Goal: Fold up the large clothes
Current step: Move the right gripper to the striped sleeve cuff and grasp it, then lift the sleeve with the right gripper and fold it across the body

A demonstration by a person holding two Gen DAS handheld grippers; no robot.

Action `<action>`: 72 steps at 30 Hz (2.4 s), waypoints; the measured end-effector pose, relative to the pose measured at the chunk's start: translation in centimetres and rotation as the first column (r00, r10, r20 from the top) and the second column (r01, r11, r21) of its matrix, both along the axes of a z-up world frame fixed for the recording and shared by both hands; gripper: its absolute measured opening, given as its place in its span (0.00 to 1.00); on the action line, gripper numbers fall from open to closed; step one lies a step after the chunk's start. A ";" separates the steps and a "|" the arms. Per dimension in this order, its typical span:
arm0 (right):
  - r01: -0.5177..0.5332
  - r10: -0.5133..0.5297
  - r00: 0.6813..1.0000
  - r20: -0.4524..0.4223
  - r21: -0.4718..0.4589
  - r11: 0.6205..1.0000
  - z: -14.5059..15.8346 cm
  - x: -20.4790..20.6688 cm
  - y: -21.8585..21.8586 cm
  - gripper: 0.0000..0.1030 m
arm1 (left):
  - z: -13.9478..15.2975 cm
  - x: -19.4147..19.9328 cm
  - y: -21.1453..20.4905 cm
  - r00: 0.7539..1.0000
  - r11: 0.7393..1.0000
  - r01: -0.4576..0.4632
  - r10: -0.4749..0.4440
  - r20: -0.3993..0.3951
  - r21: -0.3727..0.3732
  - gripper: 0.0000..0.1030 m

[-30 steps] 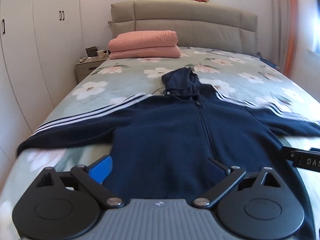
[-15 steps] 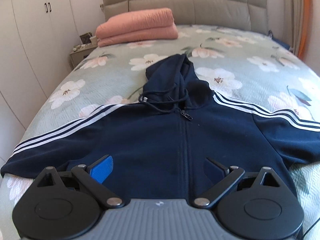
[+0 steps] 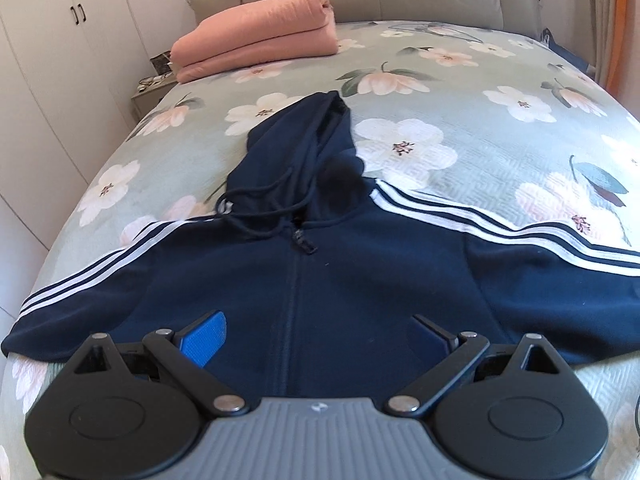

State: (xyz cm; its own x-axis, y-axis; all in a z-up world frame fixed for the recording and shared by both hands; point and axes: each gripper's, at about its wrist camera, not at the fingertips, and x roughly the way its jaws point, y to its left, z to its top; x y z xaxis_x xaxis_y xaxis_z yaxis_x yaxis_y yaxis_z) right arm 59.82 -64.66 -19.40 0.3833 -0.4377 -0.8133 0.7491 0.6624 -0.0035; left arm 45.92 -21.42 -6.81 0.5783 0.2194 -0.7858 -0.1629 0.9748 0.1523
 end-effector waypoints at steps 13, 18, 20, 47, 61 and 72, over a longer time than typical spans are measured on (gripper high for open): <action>-0.343 0.402 0.905 0.141 -0.318 0.884 6.9 -2.1 11.5 0.00 | 0.4 0.5 0.2 1.000 1.000 0.003 -0.003 0.009 -0.012 0.95; -0.450 0.518 0.854 0.060 -0.414 0.791 9.0 -3.2 18.1 0.18 | 0.3 -0.9 4.5 0.999 0.998 -0.042 0.043 0.004 -0.037 0.95; -0.405 0.451 0.892 0.025 -0.395 0.824 7.6 -2.9 15.9 0.71 | -0.1 -1.2 6.2 0.998 0.998 -0.063 0.062 -0.018 -0.027 0.95; -0.539 0.582 0.782 0.224 -0.227 0.811 11.3 -3.0 22.0 0.18 | -0.8 -2.9 12.1 0.995 0.995 -0.088 0.086 -0.050 -0.045 0.90; -0.962 0.960 0.168 0.224 -0.175 0.210 13.5 -8.4 60.6 0.76 | 0.9 -5.2 28.2 0.983 0.976 -0.182 0.184 0.006 -0.120 0.79; -0.873 0.864 0.485 -0.138 -0.009 0.488 5.0 -11.7 54.8 0.71 | -6.5 -0.7 34.2 0.997 0.864 -0.080 0.059 -0.057 -0.497 0.76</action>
